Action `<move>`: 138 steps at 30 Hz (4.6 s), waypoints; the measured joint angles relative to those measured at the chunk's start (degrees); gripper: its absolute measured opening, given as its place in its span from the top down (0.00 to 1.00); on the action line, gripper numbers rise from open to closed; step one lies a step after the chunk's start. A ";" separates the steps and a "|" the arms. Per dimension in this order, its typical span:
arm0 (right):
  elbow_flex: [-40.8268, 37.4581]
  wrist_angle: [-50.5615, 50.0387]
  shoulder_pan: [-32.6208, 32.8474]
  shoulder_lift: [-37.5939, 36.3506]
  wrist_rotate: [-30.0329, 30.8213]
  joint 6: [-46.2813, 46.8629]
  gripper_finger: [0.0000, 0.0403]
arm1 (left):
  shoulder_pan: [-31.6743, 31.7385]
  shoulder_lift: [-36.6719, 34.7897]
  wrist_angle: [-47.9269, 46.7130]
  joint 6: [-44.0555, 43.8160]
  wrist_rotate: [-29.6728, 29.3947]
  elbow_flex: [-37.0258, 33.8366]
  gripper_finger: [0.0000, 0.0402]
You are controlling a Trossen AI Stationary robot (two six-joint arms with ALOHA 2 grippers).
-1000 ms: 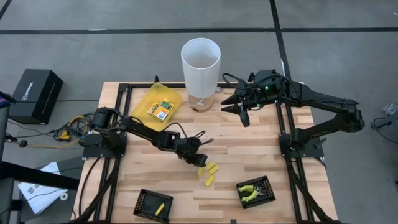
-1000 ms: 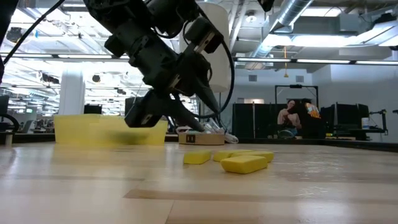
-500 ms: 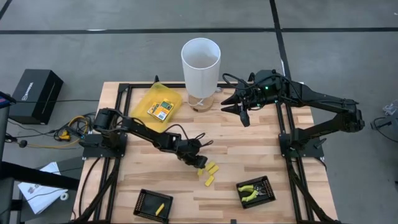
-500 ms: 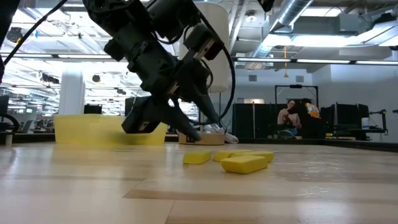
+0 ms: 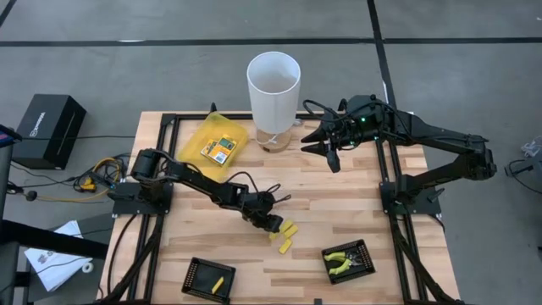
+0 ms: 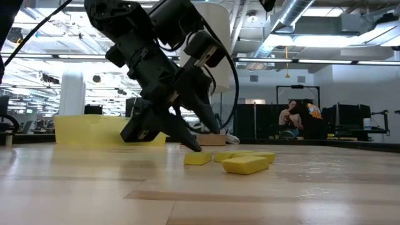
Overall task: Pick & Place School Supplies
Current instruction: Put the eraser into the bottom left black bin
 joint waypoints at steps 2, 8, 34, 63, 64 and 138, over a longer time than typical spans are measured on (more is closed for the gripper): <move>0.00 -0.08 -0.01 0.00 0.00 0.00 0.71 | -0.09 0.47 0.39 -0.13 0.28 0.09 0.64; 0.00 -0.53 -0.01 0.00 0.00 0.02 0.71 | -0.19 0.54 0.05 -0.19 0.56 0.07 0.64; -0.02 -1.61 -0.02 0.00 0.00 -0.98 0.71 | -0.20 0.74 -6.78 1.97 5.29 -1.25 0.64; -0.02 -1.62 -2.27 0.00 -1.49 -1.52 0.71 | 0.04 0.41 -8.97 3.21 2.94 -1.62 0.69; -0.02 -1.62 -2.29 0.00 -1.48 -1.57 0.71 | 0.06 0.41 -9.00 3.21 2.88 -1.62 0.69; -0.04 -1.16 -3.34 0.02 -1.46 -1.01 0.71 | -36.18 -23.05 -34.67 -27.20 -12.52 -1.75 0.57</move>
